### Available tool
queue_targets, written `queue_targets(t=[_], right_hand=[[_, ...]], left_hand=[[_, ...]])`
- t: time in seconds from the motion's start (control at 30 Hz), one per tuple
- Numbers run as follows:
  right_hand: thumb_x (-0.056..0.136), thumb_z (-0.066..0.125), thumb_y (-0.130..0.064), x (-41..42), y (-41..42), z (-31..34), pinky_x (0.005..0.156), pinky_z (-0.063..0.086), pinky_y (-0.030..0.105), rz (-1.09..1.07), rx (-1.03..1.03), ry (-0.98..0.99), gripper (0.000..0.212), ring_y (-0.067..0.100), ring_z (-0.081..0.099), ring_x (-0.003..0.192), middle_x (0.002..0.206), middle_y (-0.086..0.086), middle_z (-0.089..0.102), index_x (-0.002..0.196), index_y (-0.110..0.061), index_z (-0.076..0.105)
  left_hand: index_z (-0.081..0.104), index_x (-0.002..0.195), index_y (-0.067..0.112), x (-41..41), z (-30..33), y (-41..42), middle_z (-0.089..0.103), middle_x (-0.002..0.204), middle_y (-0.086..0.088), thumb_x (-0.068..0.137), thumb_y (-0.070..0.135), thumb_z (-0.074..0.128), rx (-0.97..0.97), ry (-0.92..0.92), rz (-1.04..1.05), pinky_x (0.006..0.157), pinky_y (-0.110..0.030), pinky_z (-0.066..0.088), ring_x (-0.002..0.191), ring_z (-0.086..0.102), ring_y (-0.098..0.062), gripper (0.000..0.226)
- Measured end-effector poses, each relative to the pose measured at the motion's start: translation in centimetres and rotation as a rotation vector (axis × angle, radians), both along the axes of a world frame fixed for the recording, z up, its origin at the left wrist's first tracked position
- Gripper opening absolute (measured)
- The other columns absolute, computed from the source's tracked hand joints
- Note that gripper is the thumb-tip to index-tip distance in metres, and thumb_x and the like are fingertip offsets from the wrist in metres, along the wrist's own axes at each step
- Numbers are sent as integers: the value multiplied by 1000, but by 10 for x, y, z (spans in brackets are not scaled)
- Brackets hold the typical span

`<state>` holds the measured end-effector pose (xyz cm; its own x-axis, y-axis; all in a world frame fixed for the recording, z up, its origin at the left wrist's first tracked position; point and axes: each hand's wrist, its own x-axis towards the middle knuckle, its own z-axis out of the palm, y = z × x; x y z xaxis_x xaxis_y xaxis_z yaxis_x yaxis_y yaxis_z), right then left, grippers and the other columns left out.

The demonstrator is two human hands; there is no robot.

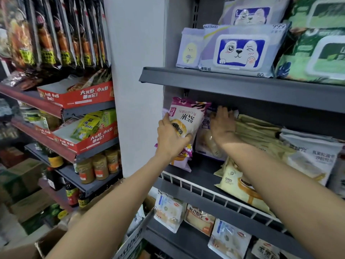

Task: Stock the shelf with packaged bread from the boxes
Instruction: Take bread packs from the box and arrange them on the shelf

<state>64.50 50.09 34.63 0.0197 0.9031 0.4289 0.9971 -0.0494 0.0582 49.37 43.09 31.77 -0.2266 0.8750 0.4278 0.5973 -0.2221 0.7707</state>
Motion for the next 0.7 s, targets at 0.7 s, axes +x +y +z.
queue_targets(t=[0.7], right_hand=[[77,74,-29,104,-155,14,86,55,44,313,51,1891,47,23,67,93,107,11,69,115,-11,54]], left_hand=[[19,147,10,112,27,-76,44,137,-9,63,44,76,262,406,-248,104,-40,37,127,41,-27,108]])
